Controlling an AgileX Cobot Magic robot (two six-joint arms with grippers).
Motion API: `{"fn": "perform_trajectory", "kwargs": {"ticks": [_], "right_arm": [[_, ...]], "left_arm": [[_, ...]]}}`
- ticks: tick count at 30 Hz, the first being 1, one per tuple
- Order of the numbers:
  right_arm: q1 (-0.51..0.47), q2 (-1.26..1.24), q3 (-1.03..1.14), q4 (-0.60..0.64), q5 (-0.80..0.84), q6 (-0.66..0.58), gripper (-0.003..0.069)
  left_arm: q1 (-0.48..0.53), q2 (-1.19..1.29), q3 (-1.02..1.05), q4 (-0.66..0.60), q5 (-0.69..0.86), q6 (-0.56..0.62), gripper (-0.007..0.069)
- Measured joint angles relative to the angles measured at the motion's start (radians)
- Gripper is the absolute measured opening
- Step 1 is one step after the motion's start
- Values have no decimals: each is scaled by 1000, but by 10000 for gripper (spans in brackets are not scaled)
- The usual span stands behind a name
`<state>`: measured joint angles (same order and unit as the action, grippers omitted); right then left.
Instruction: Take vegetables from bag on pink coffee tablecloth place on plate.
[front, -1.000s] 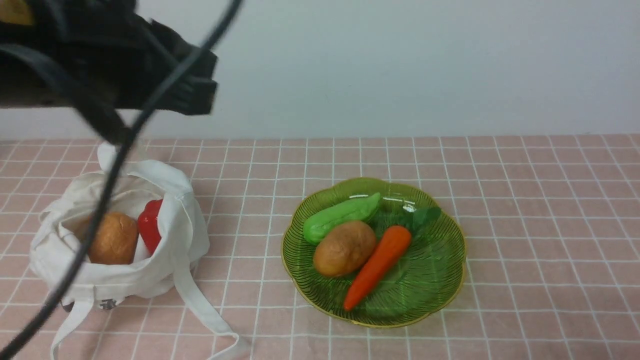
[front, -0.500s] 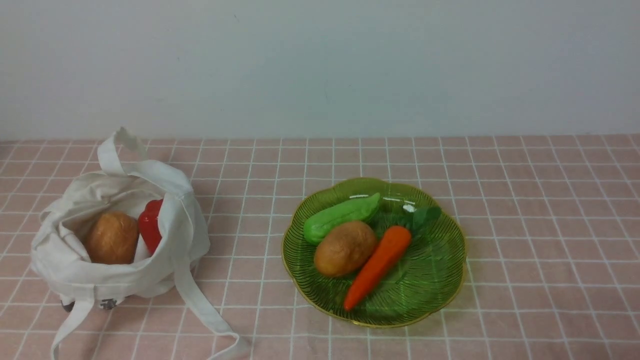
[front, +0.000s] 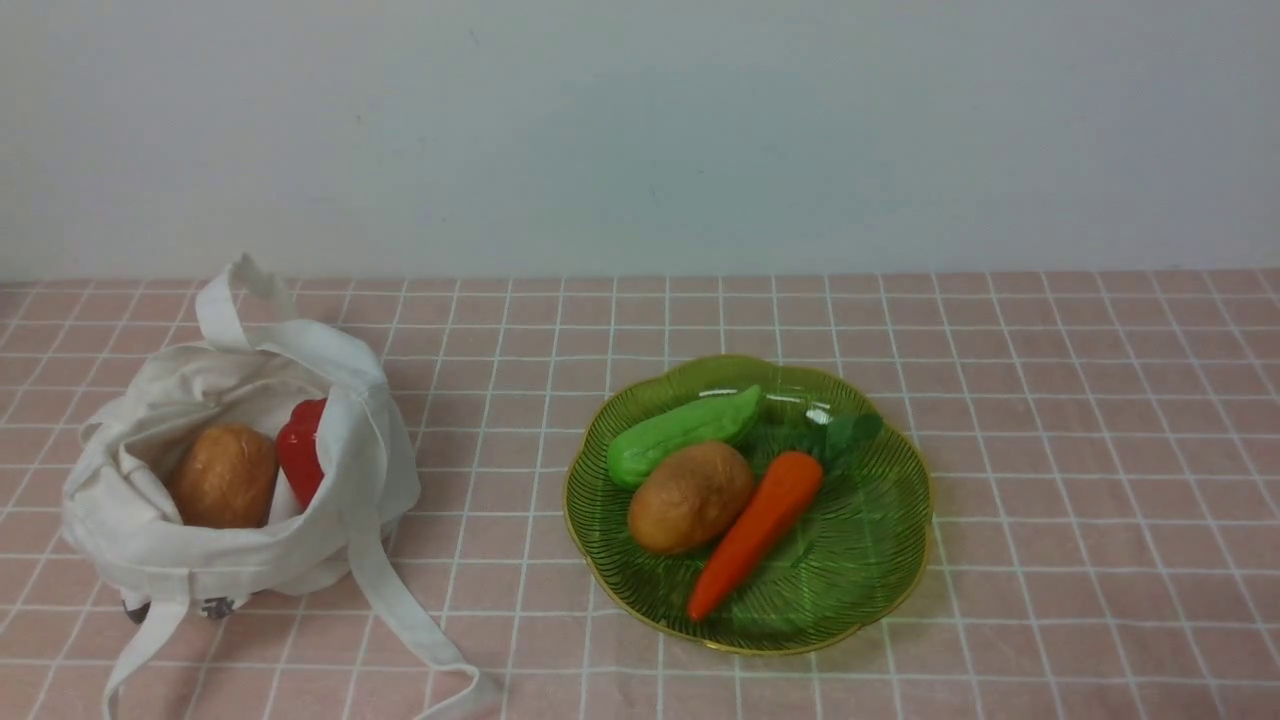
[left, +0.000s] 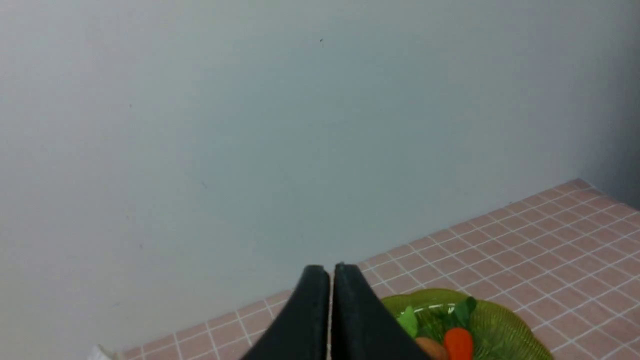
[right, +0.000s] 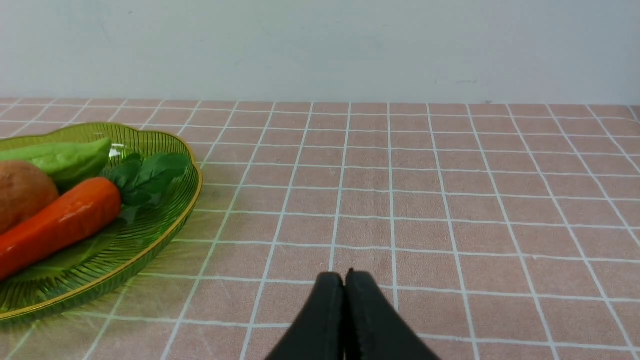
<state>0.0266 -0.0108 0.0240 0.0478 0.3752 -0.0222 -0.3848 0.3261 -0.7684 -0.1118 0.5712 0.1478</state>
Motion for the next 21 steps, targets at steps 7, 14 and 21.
{"fn": "perform_trajectory", "kwargs": {"ticks": [7, 14, 21], "right_arm": [[0, 0, 0, 0, 0, 4, -15], [0, 0, 0, 1, 0, 4, -15], [0, 0, 0, 1, 0, 4, -15]], "left_arm": [[195, -200, 431, 1, -221, 0, -5], [342, -337, 770, 11, -272, 1, -5], [347, -337, 797, 24, -212, 1, -5]]}}
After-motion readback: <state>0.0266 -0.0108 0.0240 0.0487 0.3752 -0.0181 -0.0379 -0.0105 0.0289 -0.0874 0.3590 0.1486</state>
